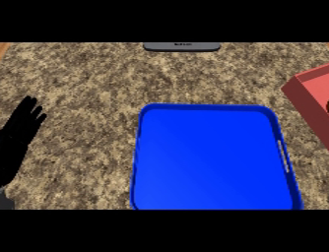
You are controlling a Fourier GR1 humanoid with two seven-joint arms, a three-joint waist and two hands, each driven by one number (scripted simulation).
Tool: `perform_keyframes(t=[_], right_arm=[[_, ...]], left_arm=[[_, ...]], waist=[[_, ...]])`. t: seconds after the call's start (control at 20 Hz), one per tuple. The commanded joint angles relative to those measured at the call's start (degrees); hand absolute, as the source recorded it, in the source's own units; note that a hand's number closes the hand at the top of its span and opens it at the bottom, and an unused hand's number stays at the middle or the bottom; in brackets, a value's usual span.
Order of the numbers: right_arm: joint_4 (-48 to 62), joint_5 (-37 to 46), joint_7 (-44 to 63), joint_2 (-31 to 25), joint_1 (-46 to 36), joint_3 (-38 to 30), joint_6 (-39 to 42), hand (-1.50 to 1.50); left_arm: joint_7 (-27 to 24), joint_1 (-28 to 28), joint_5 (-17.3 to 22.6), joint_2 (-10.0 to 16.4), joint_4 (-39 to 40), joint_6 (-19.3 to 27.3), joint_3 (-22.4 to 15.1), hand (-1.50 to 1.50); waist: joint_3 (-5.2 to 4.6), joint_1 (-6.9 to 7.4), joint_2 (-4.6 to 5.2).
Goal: Pick the tomato from the tray and place it in the cardboard box
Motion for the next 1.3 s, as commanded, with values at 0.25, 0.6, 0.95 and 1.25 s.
perform_keyframes(t=[0.25,0.6,0.95,1.25], right_arm=[[-3.6,-10.5,-6.4,5.9,-0.7,-8.0,-10.6,-1.50],[-7.7,-23.9,-8.8,6.0,1.5,-20.0,-12.4,-1.50],[-6.9,-35.0,-7.3,-3.5,6.4,-29.3,-3.8,-1.50],[-1.2,-41.0,-14.1,-8.7,13.4,-32.4,2.8,-1.50]], left_arm=[[0.0,-1.5,-1.6,-1.1,1.0,1.7,-0.7,0.00],[1.2,0.6,1.6,1.5,0.1,-1.2,2.0,0.00],[3.4,-2.3,1.1,0.5,-0.7,0.9,1.2,0.00],[-2.1,-0.9,0.8,0.4,2.4,-1.5,1.9,0.00]], waist=[[0.04,-0.82,-0.21],[0.00,-1.04,-0.36],[0.00,-0.99,-0.21],[-0.01,-0.55,-0.06]])
